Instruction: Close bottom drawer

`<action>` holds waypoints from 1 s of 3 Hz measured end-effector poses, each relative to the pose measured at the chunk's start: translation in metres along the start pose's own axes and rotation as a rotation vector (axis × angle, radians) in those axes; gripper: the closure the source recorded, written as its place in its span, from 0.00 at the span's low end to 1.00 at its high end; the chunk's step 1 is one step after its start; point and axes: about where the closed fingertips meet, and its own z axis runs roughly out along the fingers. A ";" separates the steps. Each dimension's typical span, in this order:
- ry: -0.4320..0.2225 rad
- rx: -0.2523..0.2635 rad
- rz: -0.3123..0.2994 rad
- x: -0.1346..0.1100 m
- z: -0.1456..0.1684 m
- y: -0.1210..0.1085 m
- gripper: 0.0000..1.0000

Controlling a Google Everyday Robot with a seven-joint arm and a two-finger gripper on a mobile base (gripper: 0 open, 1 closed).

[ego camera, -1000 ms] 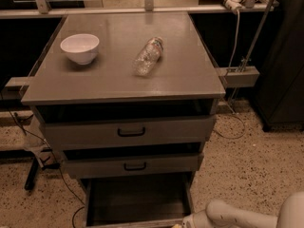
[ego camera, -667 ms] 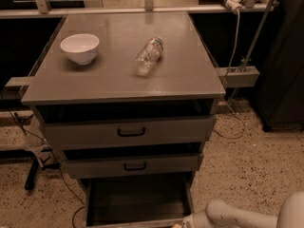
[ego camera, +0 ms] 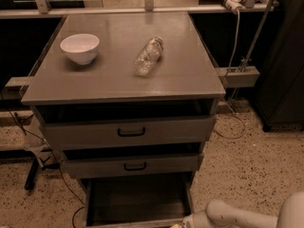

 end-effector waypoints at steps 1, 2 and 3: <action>0.000 0.000 0.000 0.000 0.000 0.000 0.00; 0.000 0.000 0.000 0.000 0.000 0.000 0.00; 0.000 0.000 0.000 0.000 0.000 0.000 0.20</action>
Offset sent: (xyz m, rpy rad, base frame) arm 0.0000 0.0000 0.0000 0.0000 0.0000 0.0000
